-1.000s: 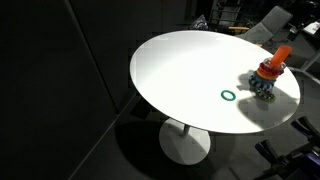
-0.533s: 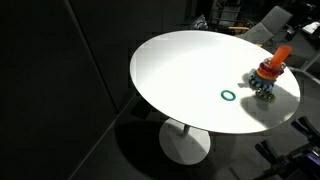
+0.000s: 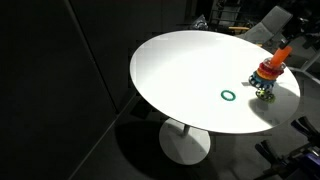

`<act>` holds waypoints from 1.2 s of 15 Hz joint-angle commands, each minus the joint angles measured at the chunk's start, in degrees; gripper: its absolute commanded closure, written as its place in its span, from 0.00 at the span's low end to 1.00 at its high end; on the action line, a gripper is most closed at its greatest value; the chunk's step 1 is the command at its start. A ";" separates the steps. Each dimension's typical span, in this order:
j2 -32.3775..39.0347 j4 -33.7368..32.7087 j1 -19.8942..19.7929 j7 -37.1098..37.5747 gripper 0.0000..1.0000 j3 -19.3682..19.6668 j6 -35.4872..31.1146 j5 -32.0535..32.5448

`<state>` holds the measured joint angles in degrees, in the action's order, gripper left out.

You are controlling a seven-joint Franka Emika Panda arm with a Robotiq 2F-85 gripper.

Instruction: Take a ring off of the ring toss toy

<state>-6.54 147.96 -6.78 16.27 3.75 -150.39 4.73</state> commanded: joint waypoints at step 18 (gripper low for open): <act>15.34 -0.16 4.74 18.47 0.00 10.26 -18.57 17.63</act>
<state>7.41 148.69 -4.54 32.70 11.74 -167.94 21.22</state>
